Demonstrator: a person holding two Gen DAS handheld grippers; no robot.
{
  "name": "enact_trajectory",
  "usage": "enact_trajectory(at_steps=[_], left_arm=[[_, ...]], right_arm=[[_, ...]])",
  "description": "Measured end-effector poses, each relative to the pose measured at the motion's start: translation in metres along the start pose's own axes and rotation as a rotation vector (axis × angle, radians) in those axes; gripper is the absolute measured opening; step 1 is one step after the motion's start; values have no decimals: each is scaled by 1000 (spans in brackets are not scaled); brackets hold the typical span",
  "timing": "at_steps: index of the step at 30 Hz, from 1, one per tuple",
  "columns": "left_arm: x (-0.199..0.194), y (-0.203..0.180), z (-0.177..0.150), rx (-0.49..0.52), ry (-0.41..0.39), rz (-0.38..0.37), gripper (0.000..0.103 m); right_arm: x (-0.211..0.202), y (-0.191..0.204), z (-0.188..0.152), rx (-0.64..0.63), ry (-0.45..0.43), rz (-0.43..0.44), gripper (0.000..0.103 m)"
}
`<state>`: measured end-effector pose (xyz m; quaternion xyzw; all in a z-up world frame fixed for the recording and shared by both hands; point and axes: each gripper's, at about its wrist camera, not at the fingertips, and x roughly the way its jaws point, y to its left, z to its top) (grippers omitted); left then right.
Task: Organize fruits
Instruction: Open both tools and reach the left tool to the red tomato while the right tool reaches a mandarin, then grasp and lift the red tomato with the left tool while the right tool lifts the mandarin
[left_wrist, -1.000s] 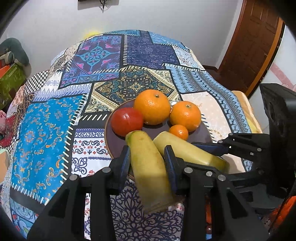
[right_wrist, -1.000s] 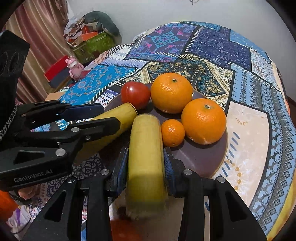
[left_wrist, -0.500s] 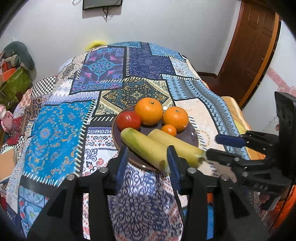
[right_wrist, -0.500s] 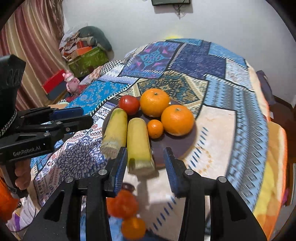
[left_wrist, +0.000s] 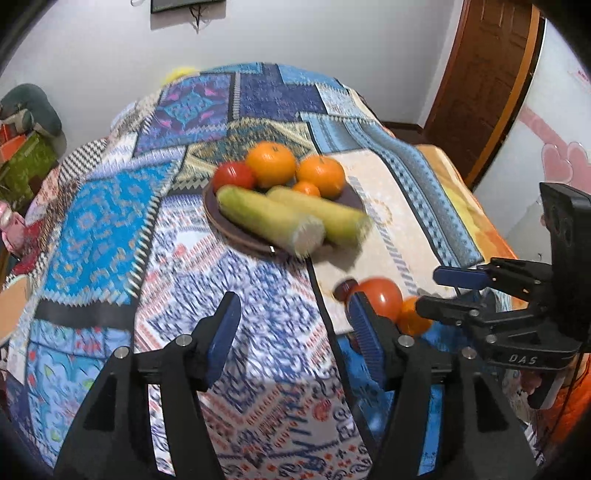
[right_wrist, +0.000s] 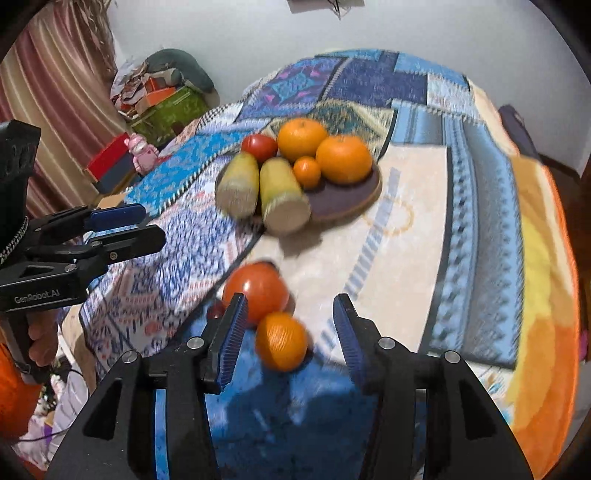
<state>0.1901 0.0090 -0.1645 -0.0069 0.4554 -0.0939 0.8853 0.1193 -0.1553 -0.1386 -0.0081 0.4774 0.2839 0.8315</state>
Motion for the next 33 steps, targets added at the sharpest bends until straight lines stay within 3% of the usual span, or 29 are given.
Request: enact_trajectory(at_steps=[7, 10, 24, 28, 33], left_arm=[[17, -14, -13, -3, 50, -40, 61], [25, -21, -13, -4, 67, -64, 61], [69, -56, 3, 21, 139, -108, 61], [79, -55, 3, 6, 159, -119, 48], [71, -55, -1, 10, 133, -114, 48]], right_arm=[[19, 4, -16, 15, 48, 20, 45], [23, 6, -19, 4, 57, 14, 35], [-11, -32, -29, 77, -14, -32, 35], [-15, -38, -29, 94, -27, -30, 35], [-14, -38, -28, 96, -29, -25, 35]])
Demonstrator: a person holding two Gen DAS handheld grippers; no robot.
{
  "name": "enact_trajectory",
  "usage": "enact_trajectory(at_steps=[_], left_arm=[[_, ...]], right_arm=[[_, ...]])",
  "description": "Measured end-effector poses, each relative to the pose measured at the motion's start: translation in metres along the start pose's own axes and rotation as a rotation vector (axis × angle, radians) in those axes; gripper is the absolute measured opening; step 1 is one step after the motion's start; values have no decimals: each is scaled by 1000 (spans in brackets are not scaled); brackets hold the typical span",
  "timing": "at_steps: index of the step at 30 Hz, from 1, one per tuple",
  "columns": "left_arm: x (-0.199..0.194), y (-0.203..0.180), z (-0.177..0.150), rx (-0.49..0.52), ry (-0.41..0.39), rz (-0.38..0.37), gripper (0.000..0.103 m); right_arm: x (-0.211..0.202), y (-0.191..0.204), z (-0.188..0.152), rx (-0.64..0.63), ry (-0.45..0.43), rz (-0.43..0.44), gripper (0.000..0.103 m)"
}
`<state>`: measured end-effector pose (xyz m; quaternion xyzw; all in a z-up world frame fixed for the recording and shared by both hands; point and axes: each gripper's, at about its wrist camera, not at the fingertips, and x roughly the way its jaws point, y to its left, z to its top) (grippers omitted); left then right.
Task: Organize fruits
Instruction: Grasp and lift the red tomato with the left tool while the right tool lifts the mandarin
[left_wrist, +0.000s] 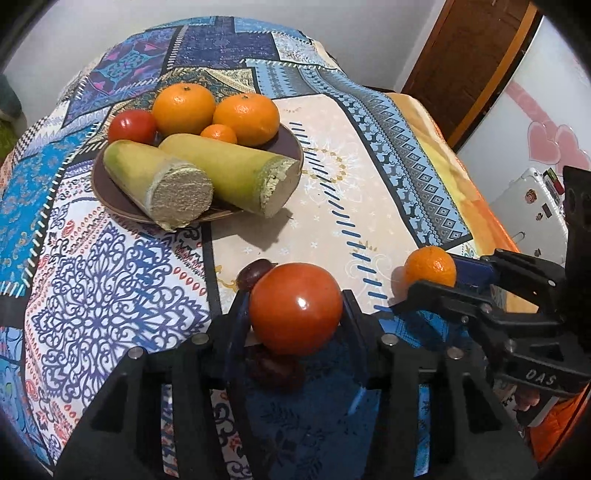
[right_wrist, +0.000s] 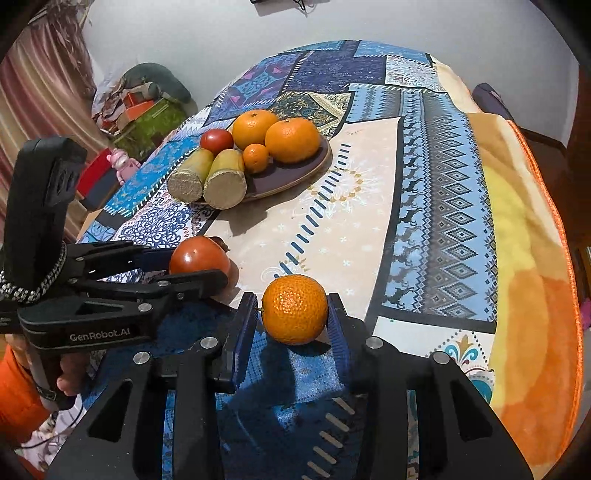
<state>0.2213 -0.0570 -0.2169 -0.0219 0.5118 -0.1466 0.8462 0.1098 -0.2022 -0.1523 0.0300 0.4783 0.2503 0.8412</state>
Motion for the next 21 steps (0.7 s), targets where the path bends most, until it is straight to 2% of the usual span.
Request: enact_trajectory(at_steps=[5, 9, 15, 21], left_arm=[[-22, 13, -5, -30, -39, 12, 47], [-45, 31, -4, -56, -88, 51, 47], [-74, 63, 7, -106, -159, 99, 47], [-88, 76, 23, -116, -209, 124, 47]], right_arm=[[-4, 0, 6, -3, -17, 1, 35], [-8, 1, 17, -9, -43, -5, 35], [-10, 7, 35, -27, -81, -12, 35], [-5, 14, 55, -54, -105, -19, 35]])
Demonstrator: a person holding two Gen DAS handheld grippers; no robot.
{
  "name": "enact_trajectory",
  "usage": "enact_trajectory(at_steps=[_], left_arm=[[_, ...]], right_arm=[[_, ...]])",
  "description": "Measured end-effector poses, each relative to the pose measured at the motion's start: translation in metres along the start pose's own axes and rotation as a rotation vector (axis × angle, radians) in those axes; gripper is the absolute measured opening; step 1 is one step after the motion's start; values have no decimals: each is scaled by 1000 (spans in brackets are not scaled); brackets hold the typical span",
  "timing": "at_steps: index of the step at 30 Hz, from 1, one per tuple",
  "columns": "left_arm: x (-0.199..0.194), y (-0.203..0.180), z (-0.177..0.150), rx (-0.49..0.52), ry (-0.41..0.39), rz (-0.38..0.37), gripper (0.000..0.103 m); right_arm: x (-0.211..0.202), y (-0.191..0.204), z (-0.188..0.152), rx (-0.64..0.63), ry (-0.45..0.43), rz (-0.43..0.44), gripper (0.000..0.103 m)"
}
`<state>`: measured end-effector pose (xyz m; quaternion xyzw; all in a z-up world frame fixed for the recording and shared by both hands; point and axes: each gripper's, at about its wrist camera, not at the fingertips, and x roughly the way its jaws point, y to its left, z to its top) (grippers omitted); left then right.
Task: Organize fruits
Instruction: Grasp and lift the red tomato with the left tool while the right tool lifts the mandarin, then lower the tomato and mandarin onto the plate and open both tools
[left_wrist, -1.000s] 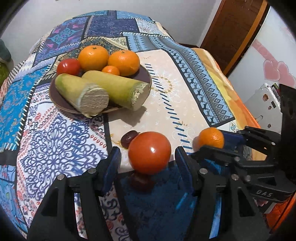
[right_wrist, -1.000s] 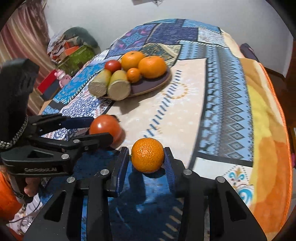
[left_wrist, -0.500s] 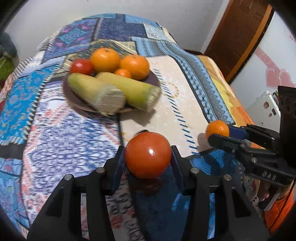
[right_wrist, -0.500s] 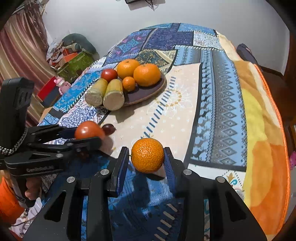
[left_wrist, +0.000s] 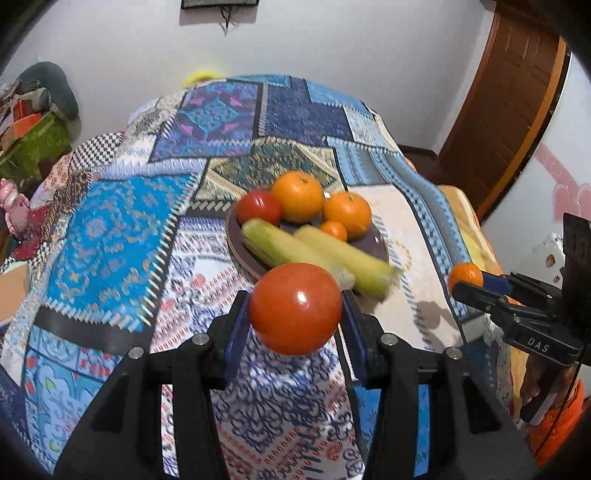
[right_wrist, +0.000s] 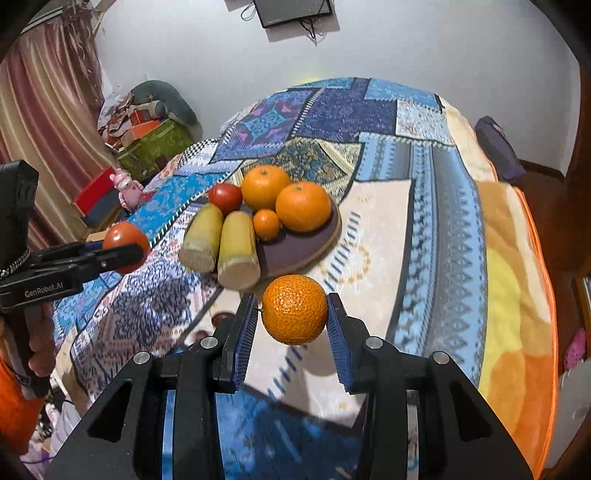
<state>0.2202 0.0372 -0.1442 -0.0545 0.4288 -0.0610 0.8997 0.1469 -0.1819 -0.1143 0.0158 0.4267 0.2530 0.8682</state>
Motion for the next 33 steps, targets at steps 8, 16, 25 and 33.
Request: enact_trajectory(at_steps=[8, 16, 25, 33], left_arm=[[6, -4, 28, 15, -43, -3, 47], [26, -5, 50, 23, -53, 2, 47], [65, -2, 63, 18, -17, 16, 47], [92, 1, 66, 18, 14, 25, 47]], right_arm=[[12, 4, 26, -22, -30, -6, 35], [29, 4, 45, -25, -40, -7, 35], [59, 5, 52, -26, -6, 5, 34], [83, 8, 48, -38, 45, 9, 34]])
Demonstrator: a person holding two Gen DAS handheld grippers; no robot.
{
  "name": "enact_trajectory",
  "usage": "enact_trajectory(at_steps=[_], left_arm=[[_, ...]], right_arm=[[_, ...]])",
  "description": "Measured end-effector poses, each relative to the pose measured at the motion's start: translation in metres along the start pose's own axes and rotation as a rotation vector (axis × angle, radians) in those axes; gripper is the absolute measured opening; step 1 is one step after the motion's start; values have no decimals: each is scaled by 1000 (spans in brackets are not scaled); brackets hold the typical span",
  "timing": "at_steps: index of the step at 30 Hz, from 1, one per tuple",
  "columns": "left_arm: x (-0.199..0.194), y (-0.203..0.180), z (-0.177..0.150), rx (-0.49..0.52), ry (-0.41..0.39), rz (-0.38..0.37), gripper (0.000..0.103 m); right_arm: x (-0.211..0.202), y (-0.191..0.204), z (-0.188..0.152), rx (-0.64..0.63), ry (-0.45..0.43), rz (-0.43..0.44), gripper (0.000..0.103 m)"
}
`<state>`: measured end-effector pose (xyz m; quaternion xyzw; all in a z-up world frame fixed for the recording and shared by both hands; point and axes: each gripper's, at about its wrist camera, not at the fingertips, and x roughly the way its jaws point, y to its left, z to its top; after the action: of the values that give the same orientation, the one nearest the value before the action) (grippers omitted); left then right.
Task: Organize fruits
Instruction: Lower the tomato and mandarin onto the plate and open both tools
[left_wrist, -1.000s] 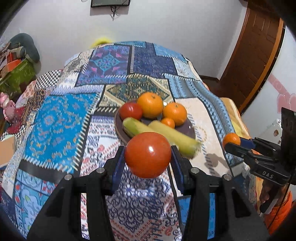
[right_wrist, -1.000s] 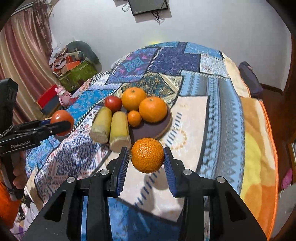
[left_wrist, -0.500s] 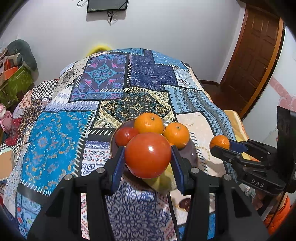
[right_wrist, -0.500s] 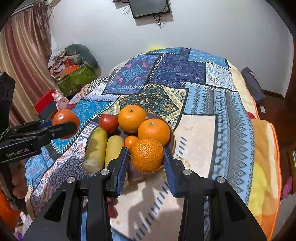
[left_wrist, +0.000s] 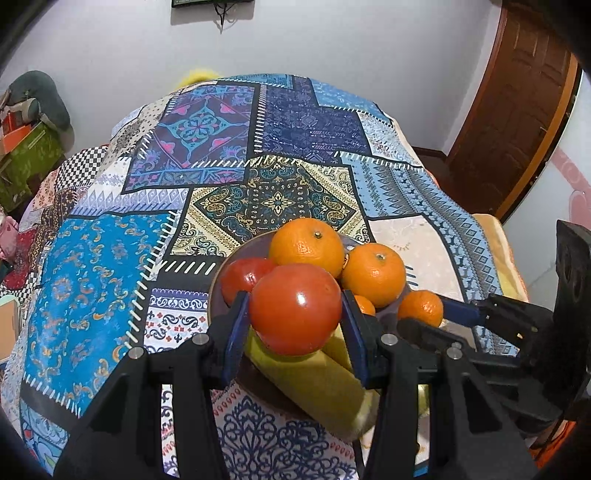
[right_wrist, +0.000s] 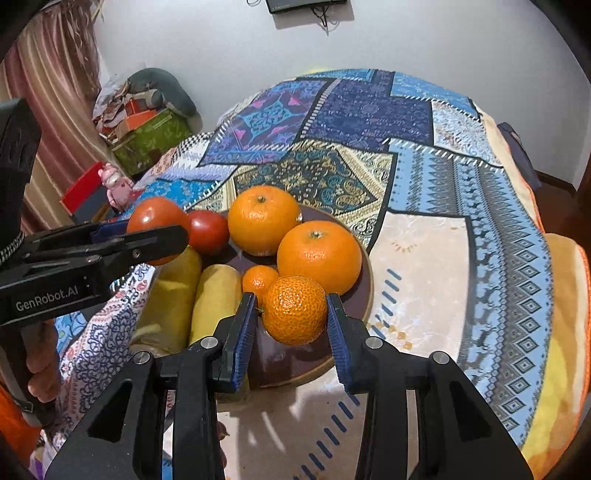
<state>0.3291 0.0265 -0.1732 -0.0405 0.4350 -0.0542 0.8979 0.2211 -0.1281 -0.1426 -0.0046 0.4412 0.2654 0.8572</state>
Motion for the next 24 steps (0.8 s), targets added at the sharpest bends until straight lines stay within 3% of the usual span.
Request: enact_trajectory(at_steps=[14, 17, 24], left_arm=[[14, 2, -3, -22, 16, 15, 49], [14, 3, -5, -37, 33, -15, 50], [-5, -1, -9, -37, 16, -9, 50]], right_arm=[[14, -2, -2, 17, 33, 9, 36], [13, -3, -2, 18, 37, 9, 36], [-4, 5, 0, -10, 5, 0, 36]])
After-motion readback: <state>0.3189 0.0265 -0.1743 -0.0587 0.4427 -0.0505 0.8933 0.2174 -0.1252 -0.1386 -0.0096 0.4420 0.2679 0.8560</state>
